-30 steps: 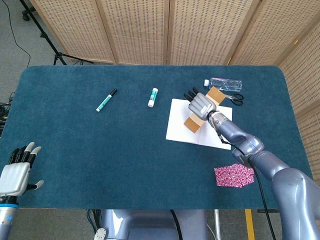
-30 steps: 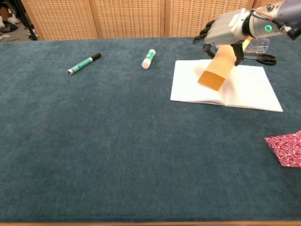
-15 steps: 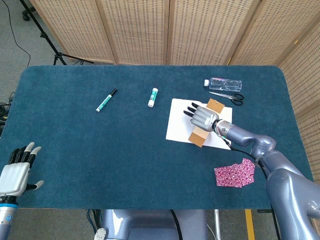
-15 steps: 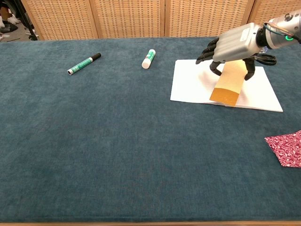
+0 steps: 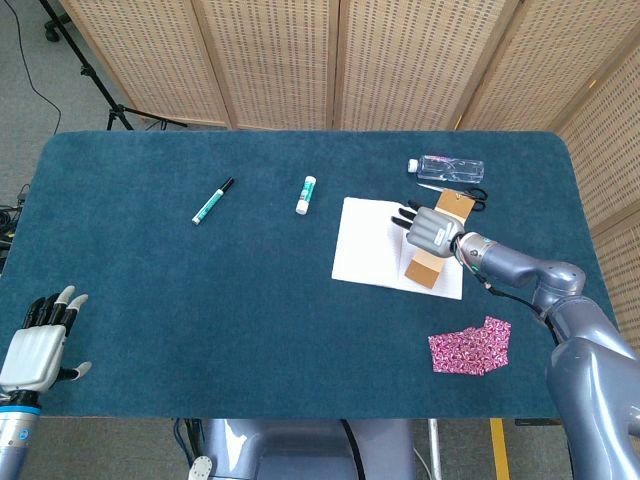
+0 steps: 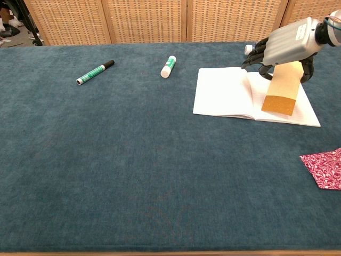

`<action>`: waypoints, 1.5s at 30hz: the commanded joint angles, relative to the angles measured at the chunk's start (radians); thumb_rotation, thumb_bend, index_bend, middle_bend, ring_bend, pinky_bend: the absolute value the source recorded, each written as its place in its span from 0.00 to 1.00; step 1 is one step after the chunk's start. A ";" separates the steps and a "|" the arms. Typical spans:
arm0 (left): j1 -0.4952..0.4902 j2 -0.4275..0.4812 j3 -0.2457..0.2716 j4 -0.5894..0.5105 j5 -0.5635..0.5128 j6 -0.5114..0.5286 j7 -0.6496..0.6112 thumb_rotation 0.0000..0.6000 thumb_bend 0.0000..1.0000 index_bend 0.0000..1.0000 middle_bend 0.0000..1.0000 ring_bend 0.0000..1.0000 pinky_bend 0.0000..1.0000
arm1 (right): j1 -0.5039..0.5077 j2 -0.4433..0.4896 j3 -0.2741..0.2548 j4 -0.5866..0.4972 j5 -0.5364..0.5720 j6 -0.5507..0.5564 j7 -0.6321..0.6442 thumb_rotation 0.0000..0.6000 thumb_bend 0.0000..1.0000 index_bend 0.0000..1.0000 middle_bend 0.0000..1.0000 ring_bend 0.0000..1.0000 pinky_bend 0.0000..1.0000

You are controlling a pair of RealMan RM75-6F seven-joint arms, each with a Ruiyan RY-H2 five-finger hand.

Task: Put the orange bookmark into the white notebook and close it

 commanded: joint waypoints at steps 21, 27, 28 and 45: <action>-0.003 -0.003 0.006 0.008 -0.016 -0.011 -0.007 1.00 0.00 0.00 0.00 0.00 0.00 | -0.058 -0.100 -0.018 0.168 -0.022 0.076 0.012 1.00 0.57 0.21 0.00 0.00 0.12; -0.003 -0.002 0.007 0.008 -0.013 -0.009 -0.011 1.00 0.00 0.00 0.00 0.00 0.00 | -0.070 -0.114 -0.011 0.192 -0.017 0.091 0.001 1.00 0.52 0.15 0.00 0.00 0.12; -0.003 -0.002 0.007 0.008 -0.012 -0.007 -0.012 1.00 0.00 0.00 0.00 0.00 0.00 | -0.073 -0.113 -0.010 0.193 -0.015 0.096 0.002 1.00 0.52 0.14 0.00 0.00 0.12; 0.000 0.010 0.020 0.005 0.011 -0.005 -0.030 1.00 0.00 0.00 0.00 0.00 0.00 | -0.093 -0.035 0.016 0.131 0.019 0.111 -0.050 1.00 0.39 0.07 0.00 0.00 0.11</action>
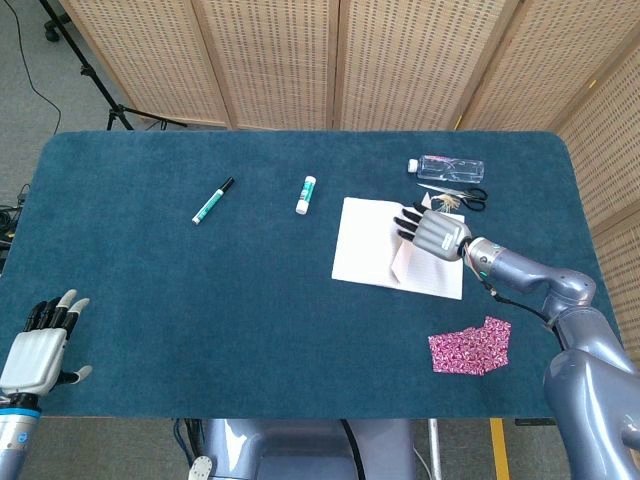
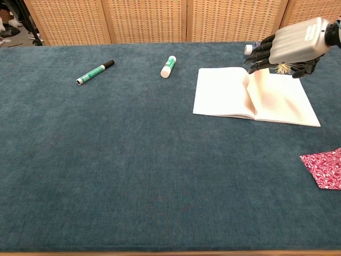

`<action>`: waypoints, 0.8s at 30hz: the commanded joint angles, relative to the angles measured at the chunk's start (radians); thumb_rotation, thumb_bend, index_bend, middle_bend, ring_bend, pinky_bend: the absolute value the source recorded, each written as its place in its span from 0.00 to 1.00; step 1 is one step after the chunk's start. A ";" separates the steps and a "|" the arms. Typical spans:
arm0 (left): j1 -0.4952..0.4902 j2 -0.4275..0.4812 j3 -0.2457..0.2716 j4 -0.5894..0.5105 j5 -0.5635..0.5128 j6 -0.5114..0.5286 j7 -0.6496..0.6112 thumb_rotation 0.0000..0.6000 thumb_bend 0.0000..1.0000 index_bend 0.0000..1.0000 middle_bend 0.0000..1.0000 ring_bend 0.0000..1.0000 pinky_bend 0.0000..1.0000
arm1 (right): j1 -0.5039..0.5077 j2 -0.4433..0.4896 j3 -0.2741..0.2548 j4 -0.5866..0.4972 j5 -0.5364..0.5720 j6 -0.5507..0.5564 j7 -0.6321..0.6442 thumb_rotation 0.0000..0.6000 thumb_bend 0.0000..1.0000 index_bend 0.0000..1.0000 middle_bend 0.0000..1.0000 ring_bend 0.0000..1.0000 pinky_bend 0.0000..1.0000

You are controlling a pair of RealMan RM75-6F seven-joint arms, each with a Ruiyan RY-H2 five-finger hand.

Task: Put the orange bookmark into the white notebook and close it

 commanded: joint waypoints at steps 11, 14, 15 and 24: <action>0.001 0.002 0.010 -0.005 0.016 0.000 0.001 1.00 0.00 0.00 0.00 0.00 0.00 | -0.050 0.096 -0.005 -0.069 0.024 -0.015 -0.033 1.00 0.39 0.23 0.00 0.00 0.11; 0.001 0.002 0.012 -0.008 0.020 0.001 0.002 1.00 0.00 0.00 0.00 0.00 0.00 | -0.062 0.111 -0.003 -0.078 0.032 -0.018 -0.037 1.00 0.39 0.24 0.00 0.00 0.11; 0.001 0.001 0.013 -0.008 0.021 0.001 0.003 1.00 0.00 0.00 0.00 0.00 0.00 | -0.067 0.117 -0.002 -0.080 0.034 -0.017 -0.042 1.00 0.39 0.24 0.00 0.00 0.11; 0.004 0.009 0.017 -0.014 0.030 0.006 -0.007 1.00 0.00 0.00 0.00 0.00 0.00 | -0.101 0.174 0.064 -0.146 0.097 0.037 -0.052 1.00 0.75 0.24 0.00 0.00 0.11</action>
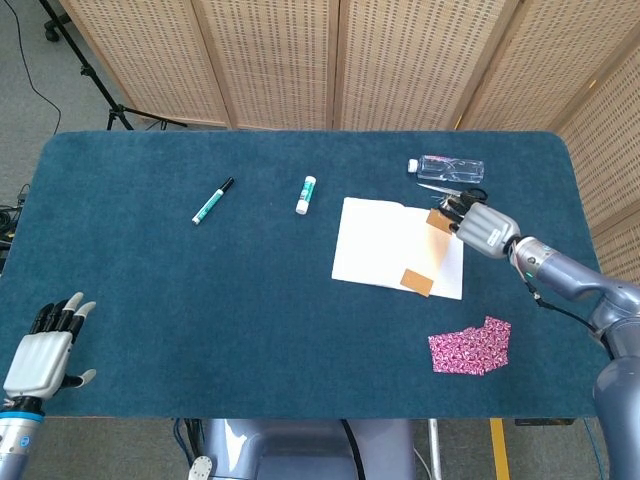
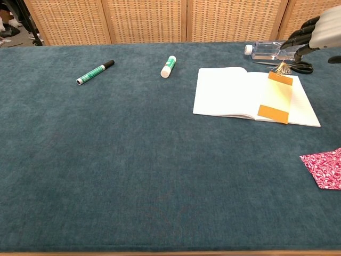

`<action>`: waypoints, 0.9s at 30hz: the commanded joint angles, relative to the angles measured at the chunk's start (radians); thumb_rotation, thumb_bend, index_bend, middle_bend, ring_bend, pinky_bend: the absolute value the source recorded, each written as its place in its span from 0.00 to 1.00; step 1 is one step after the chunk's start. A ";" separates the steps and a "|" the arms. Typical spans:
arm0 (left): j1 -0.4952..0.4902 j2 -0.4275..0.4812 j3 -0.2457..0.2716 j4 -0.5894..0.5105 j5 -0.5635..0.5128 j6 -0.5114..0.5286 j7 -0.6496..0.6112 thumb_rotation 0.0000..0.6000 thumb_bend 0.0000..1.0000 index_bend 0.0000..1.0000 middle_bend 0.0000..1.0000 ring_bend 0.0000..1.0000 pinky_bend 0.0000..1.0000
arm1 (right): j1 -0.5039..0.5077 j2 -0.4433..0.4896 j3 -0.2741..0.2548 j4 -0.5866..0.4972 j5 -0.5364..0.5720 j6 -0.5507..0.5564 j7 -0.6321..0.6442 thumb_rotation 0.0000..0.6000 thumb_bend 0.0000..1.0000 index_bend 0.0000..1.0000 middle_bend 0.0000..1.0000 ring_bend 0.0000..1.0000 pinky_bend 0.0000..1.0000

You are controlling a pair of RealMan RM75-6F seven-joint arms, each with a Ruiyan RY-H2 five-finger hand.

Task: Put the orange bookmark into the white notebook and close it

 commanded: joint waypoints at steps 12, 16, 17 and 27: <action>0.005 0.048 0.005 -0.014 0.036 0.004 -0.084 1.00 0.00 0.00 0.00 0.00 0.00 | -0.062 0.174 0.220 -0.571 0.350 -0.122 0.313 1.00 1.00 0.23 0.04 0.00 0.11; 0.004 0.056 0.011 -0.016 0.046 -0.002 -0.102 1.00 0.00 0.00 0.00 0.00 0.00 | -0.080 0.179 0.258 -0.650 0.434 -0.167 0.290 1.00 1.00 0.23 0.04 0.00 0.11; 0.004 0.057 0.012 -0.017 0.049 -0.004 -0.107 1.00 0.00 0.00 0.00 0.00 0.00 | -0.084 0.179 0.265 -0.662 0.452 -0.178 0.281 1.00 1.00 0.23 0.05 0.00 0.11; 0.003 0.073 0.019 -0.021 0.071 -0.009 -0.143 1.00 0.00 0.00 0.00 0.00 0.00 | -0.103 0.127 0.342 -0.693 0.704 -0.291 0.135 1.00 1.00 0.04 0.04 0.00 0.11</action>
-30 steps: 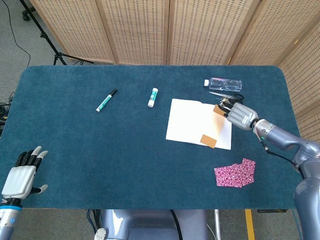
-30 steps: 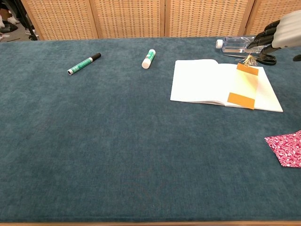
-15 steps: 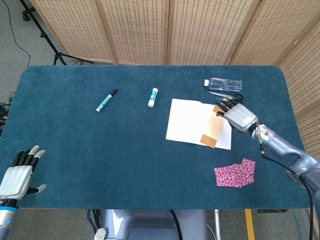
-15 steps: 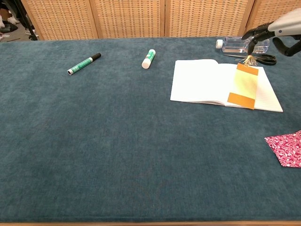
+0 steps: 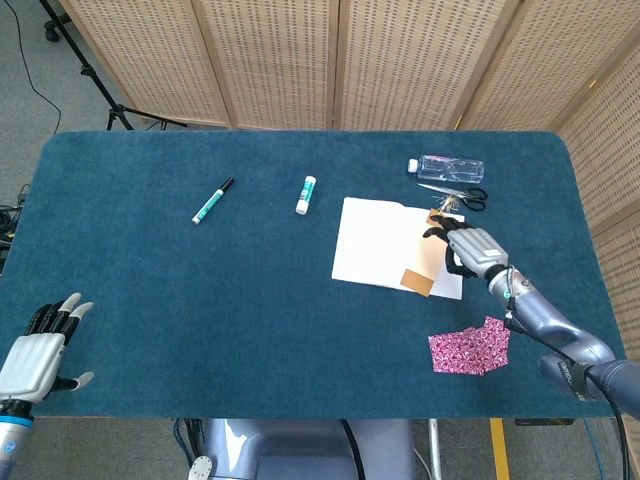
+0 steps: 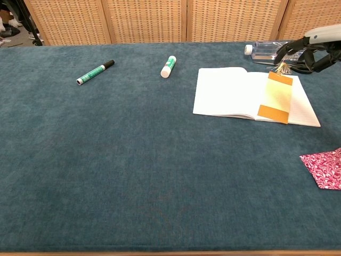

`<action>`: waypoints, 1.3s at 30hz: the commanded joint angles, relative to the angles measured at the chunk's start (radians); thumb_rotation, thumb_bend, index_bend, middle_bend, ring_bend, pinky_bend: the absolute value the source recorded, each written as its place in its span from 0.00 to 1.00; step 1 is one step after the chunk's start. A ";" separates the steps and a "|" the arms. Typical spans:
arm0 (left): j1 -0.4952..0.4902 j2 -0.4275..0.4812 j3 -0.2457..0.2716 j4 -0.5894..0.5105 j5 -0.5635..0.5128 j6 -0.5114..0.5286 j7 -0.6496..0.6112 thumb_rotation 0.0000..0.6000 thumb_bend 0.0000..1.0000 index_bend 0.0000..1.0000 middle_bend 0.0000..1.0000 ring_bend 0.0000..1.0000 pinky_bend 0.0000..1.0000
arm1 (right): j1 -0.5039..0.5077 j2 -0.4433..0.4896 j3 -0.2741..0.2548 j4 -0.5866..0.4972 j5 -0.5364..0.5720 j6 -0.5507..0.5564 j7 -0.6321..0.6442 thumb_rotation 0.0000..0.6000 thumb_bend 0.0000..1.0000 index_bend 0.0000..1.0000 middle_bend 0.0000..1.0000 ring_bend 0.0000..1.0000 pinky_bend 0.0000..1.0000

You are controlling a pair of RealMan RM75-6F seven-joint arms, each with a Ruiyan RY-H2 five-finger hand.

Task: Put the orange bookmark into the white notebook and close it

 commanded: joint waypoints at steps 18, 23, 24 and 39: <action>0.001 0.026 0.003 0.003 0.019 -0.001 -0.055 1.00 0.00 0.00 0.00 0.00 0.00 | 0.033 -0.136 0.039 0.058 0.417 -0.089 -0.443 1.00 1.00 0.00 0.00 0.00 0.11; 0.003 0.029 0.003 0.005 0.021 0.001 -0.062 1.00 0.00 0.00 0.00 0.00 0.00 | 0.044 -0.159 0.029 0.108 0.475 -0.088 -0.524 1.00 1.00 0.00 0.00 0.00 0.11; 0.003 0.029 0.003 0.005 0.021 0.001 -0.063 1.00 0.00 0.00 0.00 0.00 0.00 | 0.045 -0.161 0.029 0.114 0.487 -0.090 -0.531 1.00 1.00 0.00 0.00 0.00 0.11; -0.003 0.034 0.004 0.007 0.023 -0.014 -0.078 1.00 0.00 0.00 0.00 0.00 0.00 | 0.053 -0.214 0.012 0.218 0.569 -0.152 -0.627 1.00 1.00 0.00 0.01 0.00 0.11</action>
